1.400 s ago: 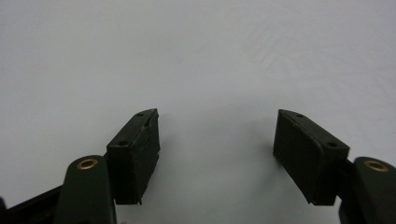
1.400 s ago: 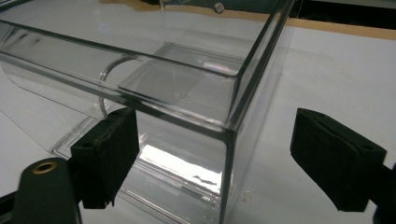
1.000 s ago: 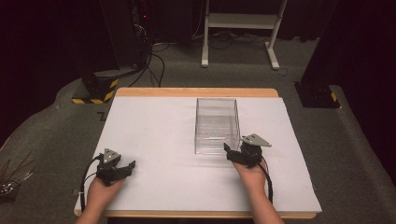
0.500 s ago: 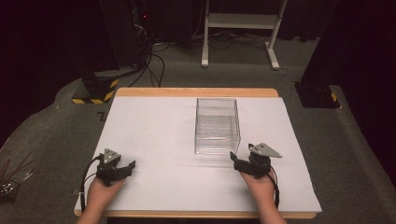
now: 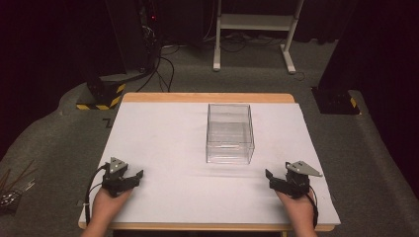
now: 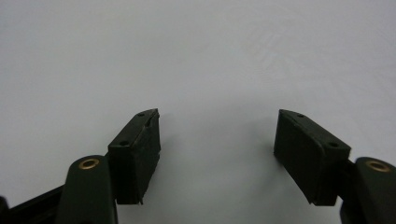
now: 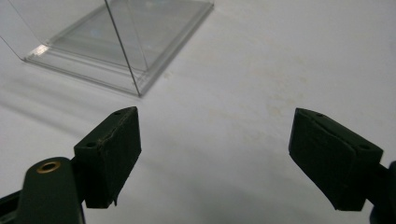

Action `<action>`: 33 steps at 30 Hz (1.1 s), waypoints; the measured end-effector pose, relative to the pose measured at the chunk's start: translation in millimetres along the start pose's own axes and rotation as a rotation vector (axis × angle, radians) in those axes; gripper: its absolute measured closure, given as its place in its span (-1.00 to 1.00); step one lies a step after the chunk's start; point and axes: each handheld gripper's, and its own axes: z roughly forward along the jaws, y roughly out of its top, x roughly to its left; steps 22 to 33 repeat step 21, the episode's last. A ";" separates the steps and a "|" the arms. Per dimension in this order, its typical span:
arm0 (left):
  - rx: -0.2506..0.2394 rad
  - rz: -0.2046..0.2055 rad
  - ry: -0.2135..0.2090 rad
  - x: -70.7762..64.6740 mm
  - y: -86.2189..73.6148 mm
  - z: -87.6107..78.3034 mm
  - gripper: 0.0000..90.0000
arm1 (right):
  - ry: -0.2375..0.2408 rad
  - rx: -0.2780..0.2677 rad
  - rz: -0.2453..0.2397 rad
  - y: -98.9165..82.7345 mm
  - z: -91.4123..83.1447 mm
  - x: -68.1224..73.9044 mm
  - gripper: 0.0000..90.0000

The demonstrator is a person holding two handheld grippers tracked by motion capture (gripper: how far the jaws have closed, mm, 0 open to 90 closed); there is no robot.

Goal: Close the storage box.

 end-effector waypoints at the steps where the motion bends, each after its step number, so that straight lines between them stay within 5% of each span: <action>1: 0.000 0.000 0.000 0.0 0.0 0.0 -0.30 | -0.004 0.009 0.003 -2.0 -0.7 -1.6 -0.62; 4: -0.001 0.000 0.000 -0.1 -0.1 0.0 -0.30 | 0.015 0.037 0.018 -7.4 1.9 -4.1 -0.64; 6: -0.002 -0.001 0.000 -0.1 -0.3 0.0 -0.30 | 0.045 0.111 -0.012 -11.4 11.3 -2.1 -0.64; 9: 0.000 0.000 -0.001 0.1 -0.1 0.0 -0.30 | 0.028 0.196 -0.073 -9.0 19.2 5.7 -0.63; 33: 0.000 -0.001 -0.003 0.2 -0.1 -0.1 -0.30 | 0.017 0.186 -0.081 -9.7 18.4 6.5 -0.57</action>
